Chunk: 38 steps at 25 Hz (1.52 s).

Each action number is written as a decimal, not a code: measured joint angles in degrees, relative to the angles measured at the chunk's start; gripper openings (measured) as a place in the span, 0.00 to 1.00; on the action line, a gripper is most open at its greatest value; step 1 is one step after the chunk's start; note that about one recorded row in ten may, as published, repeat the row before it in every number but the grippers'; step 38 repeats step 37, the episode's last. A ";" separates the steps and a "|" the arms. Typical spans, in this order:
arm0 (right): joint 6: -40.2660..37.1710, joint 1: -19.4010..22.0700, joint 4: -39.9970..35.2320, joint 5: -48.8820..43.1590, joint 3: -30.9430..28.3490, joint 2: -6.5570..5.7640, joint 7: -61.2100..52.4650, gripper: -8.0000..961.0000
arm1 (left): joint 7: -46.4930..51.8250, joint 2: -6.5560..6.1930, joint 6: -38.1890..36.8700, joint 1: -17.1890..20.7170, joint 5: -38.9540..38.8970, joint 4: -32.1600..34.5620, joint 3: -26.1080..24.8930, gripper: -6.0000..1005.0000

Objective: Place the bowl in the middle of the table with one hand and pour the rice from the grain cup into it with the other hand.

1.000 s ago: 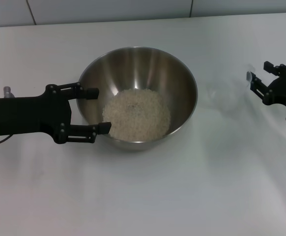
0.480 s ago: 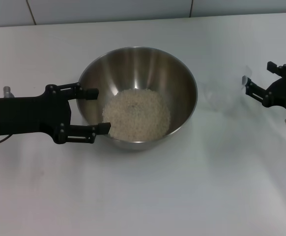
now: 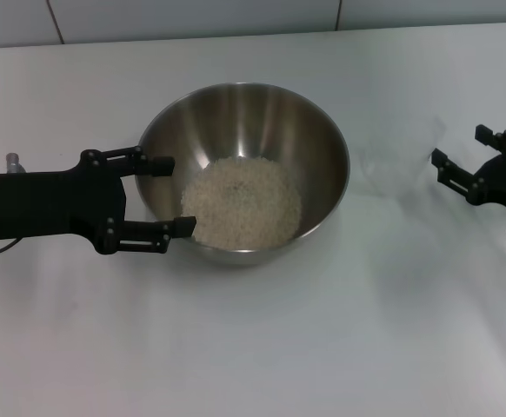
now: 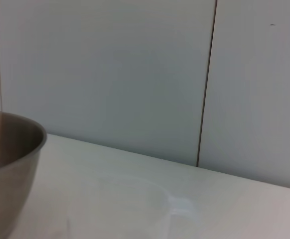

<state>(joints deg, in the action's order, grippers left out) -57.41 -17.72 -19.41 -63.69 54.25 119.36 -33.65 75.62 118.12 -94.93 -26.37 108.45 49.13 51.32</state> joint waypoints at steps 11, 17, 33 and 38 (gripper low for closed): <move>-25.84 5.82 -0.71 -1.82 0.04 -0.50 -5.28 0.80 | 0.26 0.18 -0.79 0.00 -0.30 0.00 0.00 0.86; -29.24 4.71 -16.82 -16.71 0.11 -0.38 -20.41 0.80 | 0.09 0.28 -2.13 -0.05 -1.03 0.03 0.01 0.86; -29.60 -6.58 -23.68 -31.01 1.58 -0.31 -22.64 0.79 | -2.01 0.27 -3.63 -0.10 -4.96 0.01 -0.29 0.86; -29.59 -6.57 -23.81 -31.00 1.57 -0.25 -22.59 0.79 | -2.68 0.26 -3.40 -0.03 -5.63 -0.10 -0.15 0.86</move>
